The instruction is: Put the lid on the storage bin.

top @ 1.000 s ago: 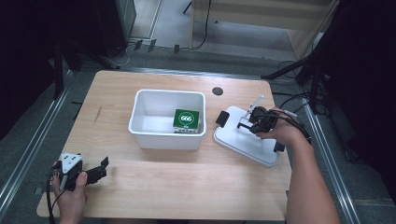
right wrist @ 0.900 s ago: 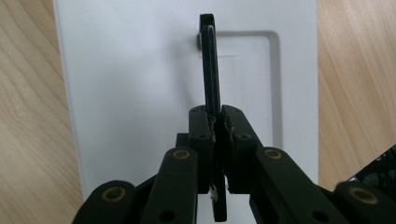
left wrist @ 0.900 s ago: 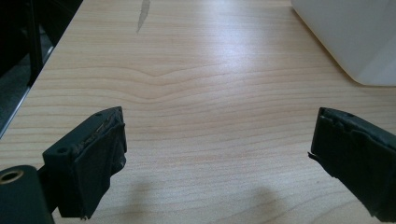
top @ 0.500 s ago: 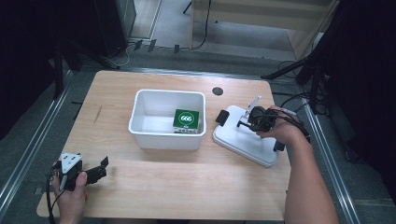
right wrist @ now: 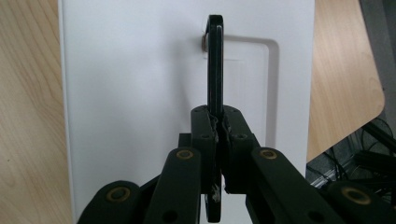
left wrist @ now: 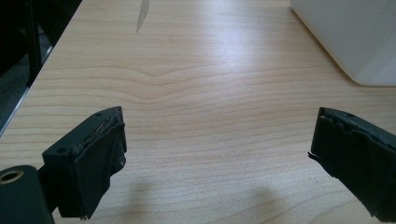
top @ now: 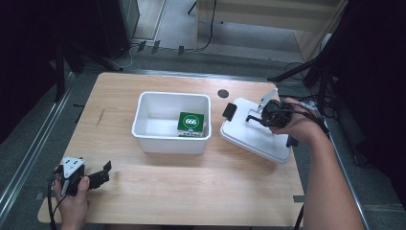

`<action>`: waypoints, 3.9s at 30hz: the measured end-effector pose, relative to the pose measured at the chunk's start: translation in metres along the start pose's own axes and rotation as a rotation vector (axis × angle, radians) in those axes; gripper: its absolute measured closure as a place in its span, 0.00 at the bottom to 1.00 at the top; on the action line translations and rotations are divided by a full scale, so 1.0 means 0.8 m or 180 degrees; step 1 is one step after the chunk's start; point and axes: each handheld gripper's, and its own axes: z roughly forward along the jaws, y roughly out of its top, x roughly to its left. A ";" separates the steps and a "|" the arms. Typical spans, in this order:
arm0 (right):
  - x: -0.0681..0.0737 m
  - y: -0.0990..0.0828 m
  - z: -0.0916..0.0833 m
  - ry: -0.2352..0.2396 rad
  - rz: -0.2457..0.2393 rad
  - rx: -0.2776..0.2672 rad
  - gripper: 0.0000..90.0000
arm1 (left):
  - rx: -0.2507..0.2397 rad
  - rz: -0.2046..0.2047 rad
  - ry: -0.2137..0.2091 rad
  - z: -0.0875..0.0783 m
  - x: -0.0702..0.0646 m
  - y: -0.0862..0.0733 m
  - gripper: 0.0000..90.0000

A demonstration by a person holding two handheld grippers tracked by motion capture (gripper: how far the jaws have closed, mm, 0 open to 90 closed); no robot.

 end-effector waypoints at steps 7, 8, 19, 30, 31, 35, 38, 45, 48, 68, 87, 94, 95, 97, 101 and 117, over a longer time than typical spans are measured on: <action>-0.004 0.007 -0.026 0.0050 -0.0066 -0.0076 0.95 | 0.0007 0.0001 0.0001 0.000 0.000 0.000 0.05; -0.004 0.008 -0.029 0.0060 -0.0067 -0.0080 0.95 | 0.0008 0.0001 0.0001 0.000 0.000 0.000 0.05; -0.008 0.028 -0.065 -0.0017 -0.0190 -0.0215 0.95 | 0.0005 0.0002 0.0003 0.000 0.000 0.000 0.05; -0.001 0.062 -0.086 -0.0026 -0.0372 -0.0279 0.95 | 0.0004 -0.0001 -0.0001 0.000 0.000 0.000 0.05; 0.000 0.065 -0.087 -0.0022 -0.0378 -0.0281 0.95 | 0.0004 -0.0001 -0.0001 0.000 0.000 0.000 0.05; 0.004 0.083 -0.091 -0.0017 -0.0476 -0.0331 0.95 | 0.0004 -0.0004 -0.0005 0.000 0.000 0.000 0.05; 0.008 0.096 -0.090 -0.0008 -0.0516 -0.0345 0.95 | 0.0000 -0.0009 -0.0007 0.000 0.000 0.000 0.05; 0.018 0.129 -0.083 0.0057 -0.0634 -0.0415 0.95 | 0.0001 -0.0012 -0.0008 0.000 0.000 0.000 0.05; 0.024 0.141 -0.079 0.0090 -0.0666 -0.0414 0.95 | -0.0008 -0.0024 -0.0016 0.001 0.001 0.000 0.05; 0.055 0.218 -0.052 0.0262 -0.0909 -0.0437 0.95 | -0.0004 -0.0038 -0.0039 0.000 0.002 0.001 0.05; 0.087 0.283 -0.036 0.0355 -0.1148 -0.0481 0.95 | -0.0016 -0.0069 -0.0059 0.001 0.004 0.001 0.05; 0.098 0.297 -0.030 0.0376 -0.1166 -0.0434 0.95 | -0.0012 -0.0078 -0.0067 0.001 0.005 0.002 0.05; 0.098 0.299 -0.029 0.0364 -0.1202 -0.0450 0.95 | -0.0011 -0.0077 -0.0067 0.001 0.005 0.002 0.05; 0.098 0.303 -0.027 0.0374 -0.1222 -0.0460 0.95 | -0.0008 -0.0087 -0.0070 0.001 0.004 0.002 0.05; 0.100 0.309 -0.025 0.0368 -0.1212 -0.0423 0.95 | -0.0008 -0.0089 -0.0071 0.001 0.005 0.002 0.04; 0.103 0.319 -0.018 0.0388 -0.1272 -0.0453 0.95 | -0.0014 -0.0085 -0.0068 0.001 0.004 0.002 0.05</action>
